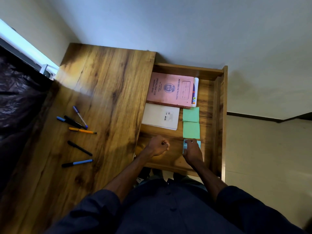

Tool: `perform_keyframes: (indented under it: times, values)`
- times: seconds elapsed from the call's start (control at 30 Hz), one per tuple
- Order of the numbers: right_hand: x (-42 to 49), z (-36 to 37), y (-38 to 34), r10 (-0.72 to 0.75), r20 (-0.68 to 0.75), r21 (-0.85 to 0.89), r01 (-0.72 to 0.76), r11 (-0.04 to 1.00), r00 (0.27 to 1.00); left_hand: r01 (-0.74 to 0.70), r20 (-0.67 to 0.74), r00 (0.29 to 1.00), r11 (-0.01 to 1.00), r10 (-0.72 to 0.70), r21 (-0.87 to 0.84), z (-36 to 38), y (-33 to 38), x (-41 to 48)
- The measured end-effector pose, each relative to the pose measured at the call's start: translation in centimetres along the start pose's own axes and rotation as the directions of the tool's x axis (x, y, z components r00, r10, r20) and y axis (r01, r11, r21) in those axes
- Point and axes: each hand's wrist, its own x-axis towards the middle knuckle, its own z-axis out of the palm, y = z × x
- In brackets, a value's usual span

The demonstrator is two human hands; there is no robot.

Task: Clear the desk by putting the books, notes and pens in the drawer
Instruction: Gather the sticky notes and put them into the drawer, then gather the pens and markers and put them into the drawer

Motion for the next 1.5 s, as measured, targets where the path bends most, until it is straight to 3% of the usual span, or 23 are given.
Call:
perform_keyframes:
  times: [0.17,0.33,0.5,0.7,0.93,1.03,1.13,1.33,1.5]
  values:
    - [2.0,-1.4,-6.2,-0.142,-0.165,0.153,0.167,0.974,0.976,-0.022,-0.145,0.989,0.995,0.008,-0.1,-3.1,-0.8,-1.4]
    - [3.2,-2.0,-13.9,-0.348,-0.219,0.214,0.393,0.894,0.911,-0.027,-0.322,0.945,0.966,-0.059,-0.257,-7.5,-3.9,-3.6]
    - [2.4,0.4,-20.1,-0.491,-0.172,0.233,0.52,0.822,0.854,-0.038,-0.483,0.859,0.919,-0.17,-0.392,-10.4,-8.8,-6.3]
    - [1.0,4.6,-25.6,-0.632,-0.018,0.192,0.623,0.759,0.775,0.041,-0.633,0.68,0.88,-0.371,-0.473,-12.5,-15.7,-11.1]
    - [-0.3,9.2,-30.8,-0.681,0.2,0.111,0.674,0.73,0.705,0.076,-0.665,0.473,0.778,-0.578,-0.623,-12.1,-22.6,-15.9]
    - [-0.6,10.7,-32.5,-0.675,0.277,0.088,0.682,0.726,0.684,0.089,-0.684,0.352,0.75,-0.639,-0.655,-11.6,-24.4,-17.7]
    - [-0.7,11.7,-34.0,-0.68,0.307,0.071,0.696,0.714,0.666,0.012,-0.62,0.276,0.647,-0.735,-0.762,-10.5,-26.2,-18.3]
    - [-1.0,12.8,-38.2,-0.68,0.33,0.032,0.713,0.701,0.654,0.016,-0.478,0.274,0.501,-0.835,-0.865,-9.3,-26.6,-18.4]
    - [-1.0,13.5,-41.0,-0.667,0.35,-0.015,0.715,0.698,0.658,0.123,-0.443,0.286,0.491,-0.849,-0.862,-9.7,-25.9,-18.2]
